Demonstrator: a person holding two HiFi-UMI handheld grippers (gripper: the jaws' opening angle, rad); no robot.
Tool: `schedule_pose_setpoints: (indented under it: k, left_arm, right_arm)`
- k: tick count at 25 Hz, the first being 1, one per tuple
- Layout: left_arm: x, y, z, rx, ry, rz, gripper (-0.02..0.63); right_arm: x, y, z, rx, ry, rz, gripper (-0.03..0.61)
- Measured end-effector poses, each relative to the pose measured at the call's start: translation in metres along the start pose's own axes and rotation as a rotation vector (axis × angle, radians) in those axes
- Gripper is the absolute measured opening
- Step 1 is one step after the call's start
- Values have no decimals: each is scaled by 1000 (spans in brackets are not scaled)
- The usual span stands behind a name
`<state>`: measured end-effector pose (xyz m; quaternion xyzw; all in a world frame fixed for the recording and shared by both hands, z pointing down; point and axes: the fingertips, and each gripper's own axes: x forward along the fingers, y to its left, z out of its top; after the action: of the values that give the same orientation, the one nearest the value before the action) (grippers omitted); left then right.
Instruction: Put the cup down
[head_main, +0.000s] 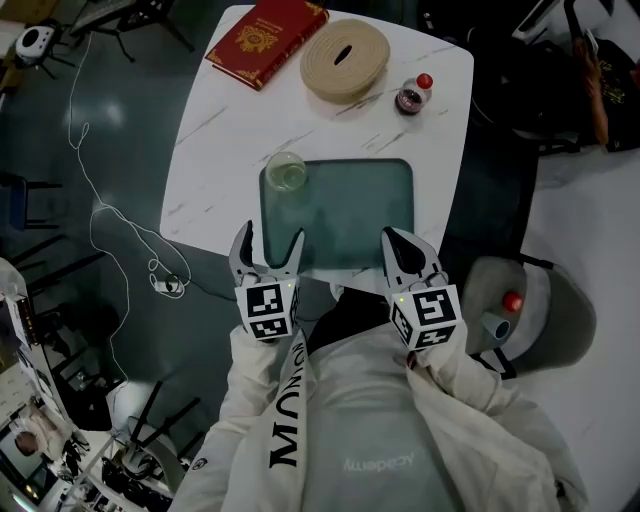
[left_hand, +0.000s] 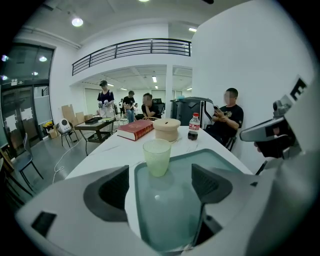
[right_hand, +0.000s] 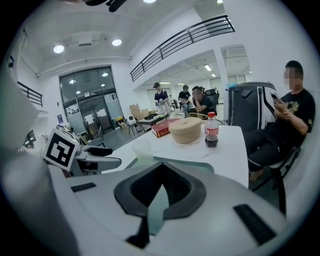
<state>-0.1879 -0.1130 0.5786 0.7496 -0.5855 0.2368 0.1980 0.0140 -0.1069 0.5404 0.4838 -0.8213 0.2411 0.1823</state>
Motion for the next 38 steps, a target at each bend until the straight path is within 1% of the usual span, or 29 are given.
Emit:
schedule_pose_setpoints:
  k: [3, 7, 15, 19, 26, 34, 38]
  left_arm:
    - [-12, -1, 1, 2, -11, 10, 396]
    - [-27, -5, 3, 11, -35, 13, 396]
    - [-64, -22, 6, 12, -81, 5, 394]
    - [-79, -30, 12, 27, -108, -2, 394]
    - [-106, -46, 6, 27, -141, -6, 394]
    - [-145, -55, -2, 6, -181, 4, 393]
    - [-166, -58, 0, 19, -206, 7, 393]
  right_arm:
    - [-11, -2, 1, 10, -13, -8, 5]
    - [-24, -2, 1, -8, -35, -14, 5]
    - [-53, 17, 1, -34, -68, 6, 5]
    - [-65, 24, 3, -44, -84, 13, 5]
    - [-86, 34, -2, -63, -97, 18, 5]
    - [-107, 65, -2, -102, -118, 58, 5]
    - [-117, 79, 0, -115, -130, 74, 5]
